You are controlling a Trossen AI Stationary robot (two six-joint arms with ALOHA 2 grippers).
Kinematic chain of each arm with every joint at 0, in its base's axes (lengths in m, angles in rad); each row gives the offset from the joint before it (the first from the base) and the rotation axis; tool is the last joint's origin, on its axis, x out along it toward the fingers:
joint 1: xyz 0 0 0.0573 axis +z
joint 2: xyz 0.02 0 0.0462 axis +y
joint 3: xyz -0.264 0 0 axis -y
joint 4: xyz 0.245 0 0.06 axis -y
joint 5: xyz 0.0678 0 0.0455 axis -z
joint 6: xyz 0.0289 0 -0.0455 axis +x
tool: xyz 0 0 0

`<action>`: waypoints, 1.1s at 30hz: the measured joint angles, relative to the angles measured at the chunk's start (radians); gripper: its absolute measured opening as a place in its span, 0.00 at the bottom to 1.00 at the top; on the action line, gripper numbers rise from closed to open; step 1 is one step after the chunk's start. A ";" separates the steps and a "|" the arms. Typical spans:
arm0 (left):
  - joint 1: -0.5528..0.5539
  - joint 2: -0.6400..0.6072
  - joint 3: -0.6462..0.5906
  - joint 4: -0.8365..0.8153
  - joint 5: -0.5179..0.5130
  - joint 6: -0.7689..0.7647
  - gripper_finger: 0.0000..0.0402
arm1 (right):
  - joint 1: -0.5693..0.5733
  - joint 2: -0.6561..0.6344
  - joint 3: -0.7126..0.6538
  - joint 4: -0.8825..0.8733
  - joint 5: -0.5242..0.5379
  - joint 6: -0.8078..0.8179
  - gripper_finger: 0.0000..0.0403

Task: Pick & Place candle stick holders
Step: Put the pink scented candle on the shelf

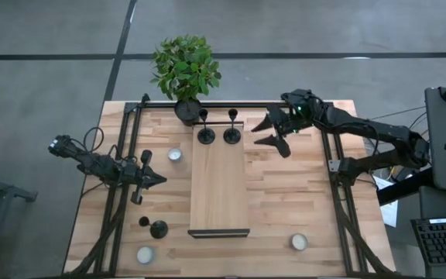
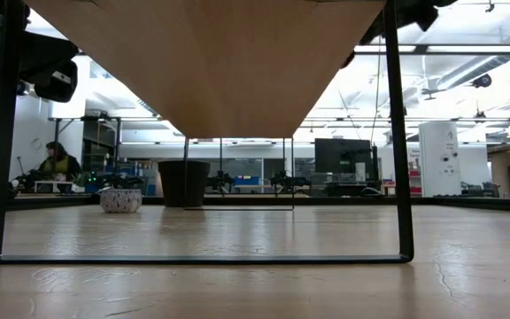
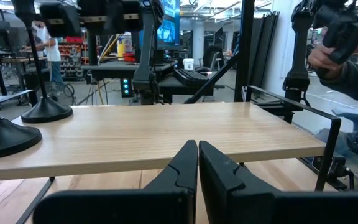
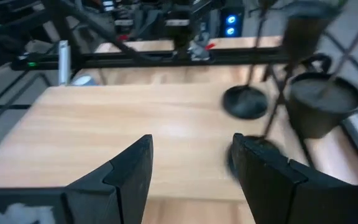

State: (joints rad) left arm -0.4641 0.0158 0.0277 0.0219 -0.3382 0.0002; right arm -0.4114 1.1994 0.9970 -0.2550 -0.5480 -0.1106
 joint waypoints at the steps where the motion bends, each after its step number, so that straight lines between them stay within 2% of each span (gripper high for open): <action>1: 0.000 0.000 0.000 0.000 0.000 0.000 0.03 | 0.014 -0.012 -0.015 -0.002 0.000 0.011 0.53; 9: 0.000 0.000 0.000 0.000 0.000 0.000 0.03 | 0.187 -0.120 -0.109 -0.004 0.011 0.117 0.52; 13: 0.000 0.000 0.000 0.000 0.000 0.000 0.03 | 0.322 -0.167 -0.139 -0.015 0.144 0.135 0.51; 17: 0.000 0.000 0.000 0.000 0.000 0.000 0.03 | 0.443 -0.196 -0.139 -0.097 0.254 0.166 0.50; 27: 0.000 0.000 0.000 0.000 0.000 0.000 0.03 | 0.704 -0.173 -0.138 -0.292 0.438 0.365 0.46; 33: 0.000 0.000 0.000 0.000 0.000 0.000 0.03 | 0.817 -0.123 -0.139 -0.408 0.446 0.530 0.43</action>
State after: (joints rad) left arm -0.4641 0.0158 0.0277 0.0217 -0.3382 0.0002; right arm 0.4058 1.0760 0.8581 -0.6626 -0.1025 0.4191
